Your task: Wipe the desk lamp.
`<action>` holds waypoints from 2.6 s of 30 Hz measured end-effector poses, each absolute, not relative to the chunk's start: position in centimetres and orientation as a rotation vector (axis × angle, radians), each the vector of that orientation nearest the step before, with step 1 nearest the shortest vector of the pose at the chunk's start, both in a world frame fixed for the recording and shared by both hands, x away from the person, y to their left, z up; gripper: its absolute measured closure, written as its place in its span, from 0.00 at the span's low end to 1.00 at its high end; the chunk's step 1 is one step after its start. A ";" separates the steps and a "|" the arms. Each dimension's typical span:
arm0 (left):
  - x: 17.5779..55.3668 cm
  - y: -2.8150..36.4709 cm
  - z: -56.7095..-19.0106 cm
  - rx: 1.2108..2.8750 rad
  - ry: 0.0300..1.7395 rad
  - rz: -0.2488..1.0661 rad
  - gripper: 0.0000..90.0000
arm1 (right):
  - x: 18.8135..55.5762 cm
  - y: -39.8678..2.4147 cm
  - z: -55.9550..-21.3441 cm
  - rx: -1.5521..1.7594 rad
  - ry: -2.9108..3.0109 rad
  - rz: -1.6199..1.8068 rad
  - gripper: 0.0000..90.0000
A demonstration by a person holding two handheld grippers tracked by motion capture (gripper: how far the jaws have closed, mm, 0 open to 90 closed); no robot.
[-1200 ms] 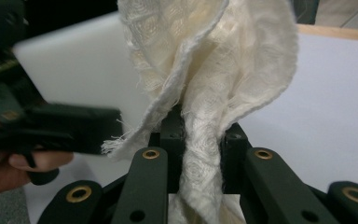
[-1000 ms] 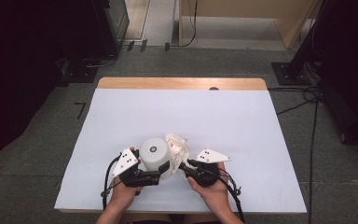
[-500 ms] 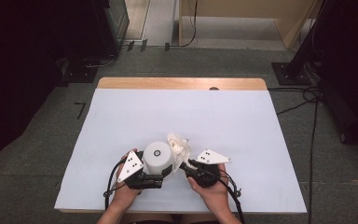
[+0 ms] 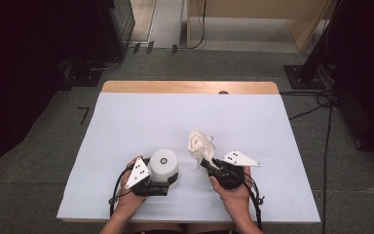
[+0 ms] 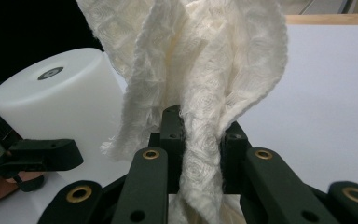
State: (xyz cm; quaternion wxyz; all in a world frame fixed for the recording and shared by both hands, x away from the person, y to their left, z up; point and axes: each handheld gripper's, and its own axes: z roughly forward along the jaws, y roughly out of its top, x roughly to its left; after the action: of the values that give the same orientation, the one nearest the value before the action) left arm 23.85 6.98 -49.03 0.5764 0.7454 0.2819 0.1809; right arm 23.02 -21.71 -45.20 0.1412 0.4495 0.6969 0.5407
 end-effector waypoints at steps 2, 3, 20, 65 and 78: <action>23.6 6.9 -49.1 1.758 0.682 0.431 0.05 | 23.0 -21.8 -45.2 1.296 2.013 1.564 0.85; 23.4 6.9 -49.2 1.788 0.715 0.449 0.00 | 23.1 -21.8 -45.2 1.285 2.017 1.561 0.85; 21.4 4.5 -47.8 1.842 0.776 0.693 0.10 | 21.8 -20.0 -42.7 1.118 2.050 1.543 0.85; 26.0 9.0 -48.2 1.690 0.937 0.560 0.00 | 26.2 -27.0 -46.9 1.379 1.942 1.103 0.84; 23.9 12.4 -46.7 1.649 0.954 0.538 0.00 | 26.1 -27.5 -46.8 1.353 1.955 1.318 0.45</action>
State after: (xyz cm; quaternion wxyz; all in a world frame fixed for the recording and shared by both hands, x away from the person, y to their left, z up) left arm 23.88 12.41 -46.73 0.5487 0.6964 0.4029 0.2272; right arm 26.12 -27.53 -46.82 0.2102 0.4866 0.7030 0.4741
